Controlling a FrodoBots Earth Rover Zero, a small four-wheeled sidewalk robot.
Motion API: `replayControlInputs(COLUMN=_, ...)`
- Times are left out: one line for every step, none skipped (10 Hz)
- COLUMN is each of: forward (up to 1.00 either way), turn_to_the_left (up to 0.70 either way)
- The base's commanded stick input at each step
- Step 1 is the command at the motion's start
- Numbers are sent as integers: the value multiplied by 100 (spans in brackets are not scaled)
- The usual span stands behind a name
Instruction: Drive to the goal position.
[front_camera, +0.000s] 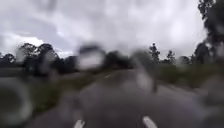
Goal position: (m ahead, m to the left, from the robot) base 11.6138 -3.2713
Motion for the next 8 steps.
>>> replayControlInputs(forward=85, turn_to_the_left=0)
replayControlInputs(forward=85, turn_to_the_left=0)
replayControlInputs(forward=85, turn_to_the_left=0)
replayControlInputs(forward=85, turn_to_the_left=0)
replayControlInputs(forward=85, turn_to_the_left=-18)
replayControlInputs(forward=85, turn_to_the_left=-34)
replayControlInputs(forward=85, turn_to_the_left=-30)
replayControlInputs(forward=85, turn_to_the_left=-13)
